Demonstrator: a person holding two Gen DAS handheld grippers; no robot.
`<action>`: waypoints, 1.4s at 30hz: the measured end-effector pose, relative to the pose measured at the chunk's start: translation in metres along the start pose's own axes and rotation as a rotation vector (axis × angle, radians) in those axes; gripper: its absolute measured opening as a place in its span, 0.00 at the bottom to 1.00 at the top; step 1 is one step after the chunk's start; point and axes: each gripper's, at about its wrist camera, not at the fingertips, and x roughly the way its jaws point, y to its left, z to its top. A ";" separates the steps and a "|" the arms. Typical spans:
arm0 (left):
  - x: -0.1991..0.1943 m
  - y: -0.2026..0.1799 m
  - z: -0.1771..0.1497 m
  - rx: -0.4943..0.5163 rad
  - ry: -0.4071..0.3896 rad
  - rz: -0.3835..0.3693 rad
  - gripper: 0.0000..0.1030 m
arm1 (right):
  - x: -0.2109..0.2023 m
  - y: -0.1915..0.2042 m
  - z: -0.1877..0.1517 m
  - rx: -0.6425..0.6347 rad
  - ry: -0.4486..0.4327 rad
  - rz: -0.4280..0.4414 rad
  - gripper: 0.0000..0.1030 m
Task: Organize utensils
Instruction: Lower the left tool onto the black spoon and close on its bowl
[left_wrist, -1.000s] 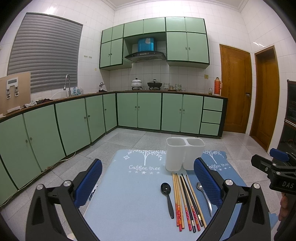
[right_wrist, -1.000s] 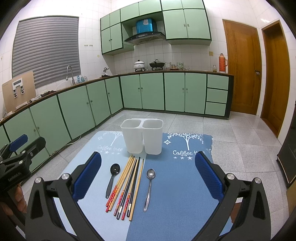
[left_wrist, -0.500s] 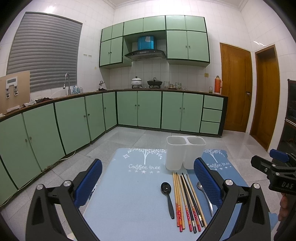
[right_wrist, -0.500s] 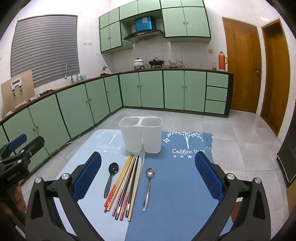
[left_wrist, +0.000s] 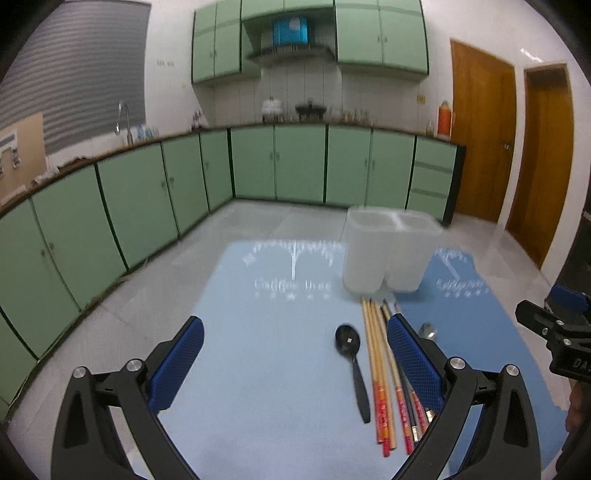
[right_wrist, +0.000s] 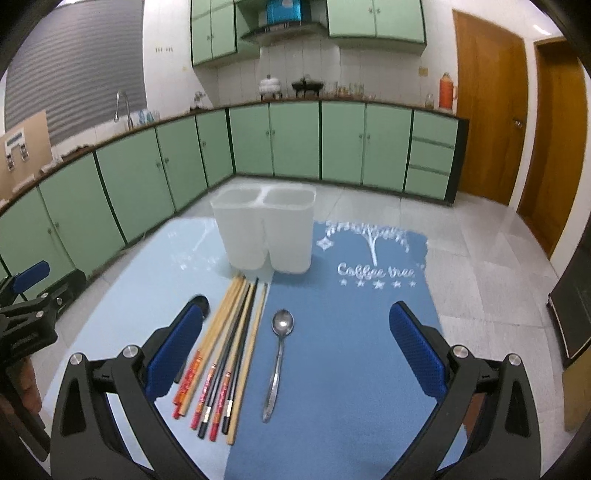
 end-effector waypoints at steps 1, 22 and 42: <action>0.012 -0.001 -0.002 0.000 0.030 0.000 0.94 | 0.009 -0.001 0.000 0.005 0.022 0.003 0.95; 0.134 -0.025 -0.019 0.036 0.270 -0.024 0.93 | 0.151 0.001 -0.016 0.028 0.334 0.004 0.60; 0.187 -0.033 -0.025 0.005 0.371 -0.044 0.90 | 0.168 0.004 -0.016 0.002 0.333 -0.012 0.52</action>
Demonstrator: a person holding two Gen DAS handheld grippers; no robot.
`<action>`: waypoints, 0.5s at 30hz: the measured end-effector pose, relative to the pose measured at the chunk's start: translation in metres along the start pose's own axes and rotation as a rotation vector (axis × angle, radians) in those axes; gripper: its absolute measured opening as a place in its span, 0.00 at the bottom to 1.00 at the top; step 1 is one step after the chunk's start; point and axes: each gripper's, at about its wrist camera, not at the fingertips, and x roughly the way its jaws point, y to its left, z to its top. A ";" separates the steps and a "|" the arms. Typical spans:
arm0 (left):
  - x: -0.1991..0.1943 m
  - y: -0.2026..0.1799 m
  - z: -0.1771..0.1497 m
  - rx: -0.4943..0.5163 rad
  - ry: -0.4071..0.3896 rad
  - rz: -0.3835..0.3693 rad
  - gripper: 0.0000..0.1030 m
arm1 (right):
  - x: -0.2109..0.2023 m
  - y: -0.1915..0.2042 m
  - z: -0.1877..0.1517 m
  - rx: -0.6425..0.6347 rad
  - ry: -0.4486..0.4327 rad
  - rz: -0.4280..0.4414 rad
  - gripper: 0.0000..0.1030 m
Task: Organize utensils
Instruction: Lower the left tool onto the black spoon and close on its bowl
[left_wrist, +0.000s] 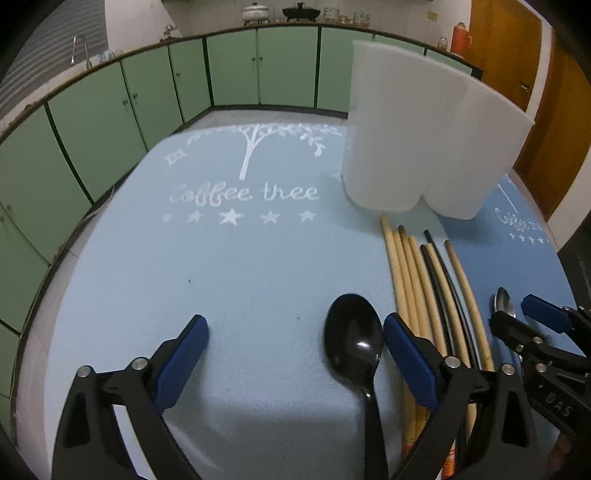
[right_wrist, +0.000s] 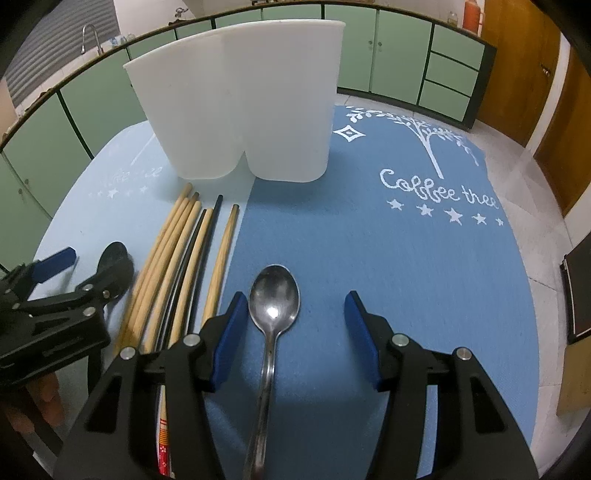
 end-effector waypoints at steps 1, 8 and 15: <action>0.001 0.000 0.000 0.000 0.000 0.002 0.89 | 0.000 0.000 0.001 -0.002 0.001 -0.001 0.51; 0.002 -0.005 0.005 0.007 0.017 -0.032 0.81 | 0.000 0.004 0.003 -0.013 0.011 0.003 0.42; 0.000 -0.008 0.003 0.009 0.021 -0.037 0.69 | 0.002 0.003 0.004 -0.019 0.024 0.006 0.36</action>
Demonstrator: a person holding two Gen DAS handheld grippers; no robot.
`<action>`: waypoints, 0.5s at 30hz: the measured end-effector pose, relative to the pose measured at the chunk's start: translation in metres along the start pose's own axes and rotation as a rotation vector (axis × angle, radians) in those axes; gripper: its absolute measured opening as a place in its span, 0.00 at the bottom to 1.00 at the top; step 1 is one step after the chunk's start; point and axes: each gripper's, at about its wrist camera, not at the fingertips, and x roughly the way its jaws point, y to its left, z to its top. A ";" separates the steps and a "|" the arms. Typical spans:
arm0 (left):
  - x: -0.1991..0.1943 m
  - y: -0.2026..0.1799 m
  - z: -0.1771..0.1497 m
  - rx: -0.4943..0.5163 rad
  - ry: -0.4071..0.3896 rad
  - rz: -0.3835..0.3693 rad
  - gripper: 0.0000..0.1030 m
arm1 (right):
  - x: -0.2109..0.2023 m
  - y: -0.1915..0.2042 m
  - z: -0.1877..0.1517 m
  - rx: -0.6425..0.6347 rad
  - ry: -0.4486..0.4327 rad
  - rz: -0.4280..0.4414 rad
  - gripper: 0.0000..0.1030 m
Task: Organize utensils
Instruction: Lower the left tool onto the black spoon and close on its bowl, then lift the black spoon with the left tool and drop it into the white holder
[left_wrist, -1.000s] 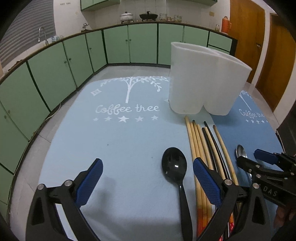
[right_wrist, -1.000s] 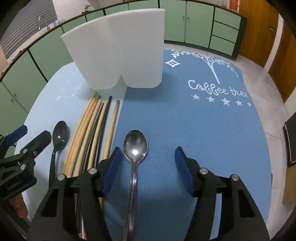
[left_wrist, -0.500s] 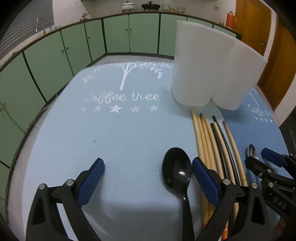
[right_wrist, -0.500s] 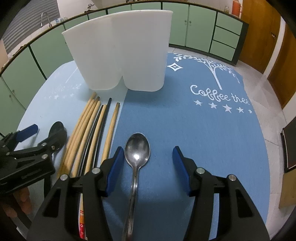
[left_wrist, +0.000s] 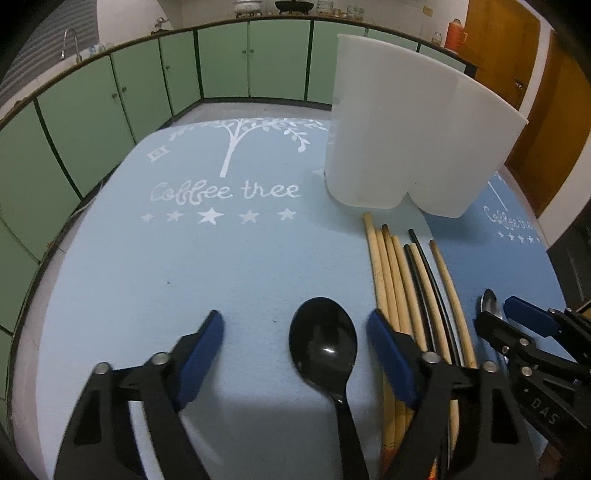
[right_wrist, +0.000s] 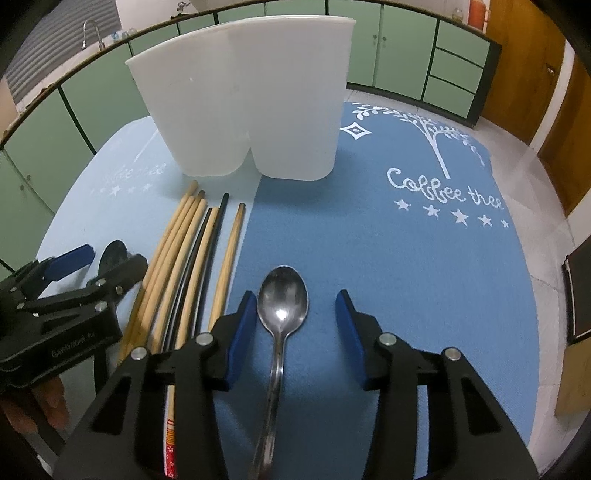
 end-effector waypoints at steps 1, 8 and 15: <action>-0.001 0.000 0.000 0.004 -0.002 0.001 0.67 | 0.001 0.000 0.001 0.002 0.000 -0.001 0.33; -0.007 -0.001 0.000 0.008 -0.011 -0.042 0.35 | 0.001 -0.002 0.000 -0.001 -0.005 0.010 0.27; -0.022 0.000 -0.004 0.017 -0.077 -0.110 0.33 | -0.018 -0.013 -0.005 0.018 -0.090 0.053 0.27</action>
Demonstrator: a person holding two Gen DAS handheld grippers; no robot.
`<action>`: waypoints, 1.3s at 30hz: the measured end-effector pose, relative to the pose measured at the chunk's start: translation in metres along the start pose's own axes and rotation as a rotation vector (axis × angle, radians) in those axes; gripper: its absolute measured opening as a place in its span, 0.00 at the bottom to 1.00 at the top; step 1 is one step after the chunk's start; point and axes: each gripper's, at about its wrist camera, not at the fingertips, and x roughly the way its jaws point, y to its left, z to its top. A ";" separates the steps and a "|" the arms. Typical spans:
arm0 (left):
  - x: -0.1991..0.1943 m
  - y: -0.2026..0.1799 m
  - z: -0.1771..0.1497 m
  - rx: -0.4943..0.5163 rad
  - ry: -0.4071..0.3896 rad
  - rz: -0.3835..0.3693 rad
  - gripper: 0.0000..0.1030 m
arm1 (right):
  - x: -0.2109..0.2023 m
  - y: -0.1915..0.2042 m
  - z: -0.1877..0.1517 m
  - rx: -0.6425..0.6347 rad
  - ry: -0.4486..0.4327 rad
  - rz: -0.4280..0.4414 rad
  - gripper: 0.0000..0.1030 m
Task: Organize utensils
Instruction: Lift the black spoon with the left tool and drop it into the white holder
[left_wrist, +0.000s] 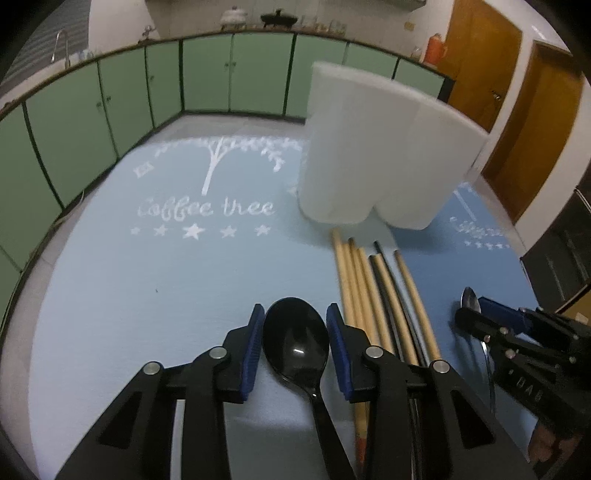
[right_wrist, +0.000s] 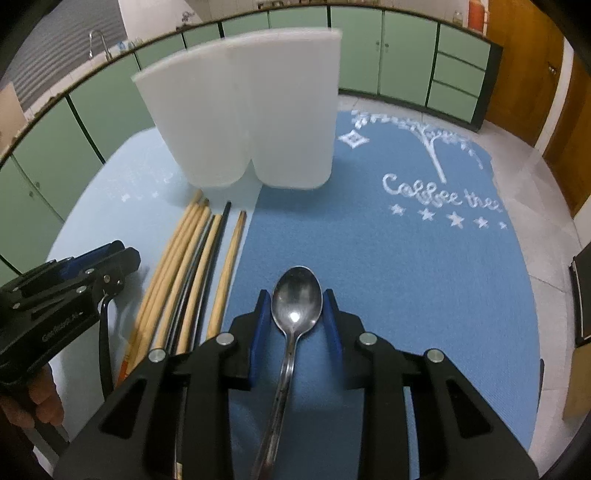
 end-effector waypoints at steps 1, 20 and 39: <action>-0.005 -0.001 -0.002 0.008 -0.020 -0.006 0.33 | -0.006 -0.001 -0.001 -0.002 -0.023 0.006 0.27; -0.092 -0.006 0.049 0.039 -0.397 -0.049 0.33 | -0.105 -0.025 0.055 -0.008 -0.356 0.122 0.26; -0.052 -0.039 0.198 0.109 -0.645 -0.016 0.33 | -0.085 -0.044 0.192 -0.035 -0.578 0.106 0.26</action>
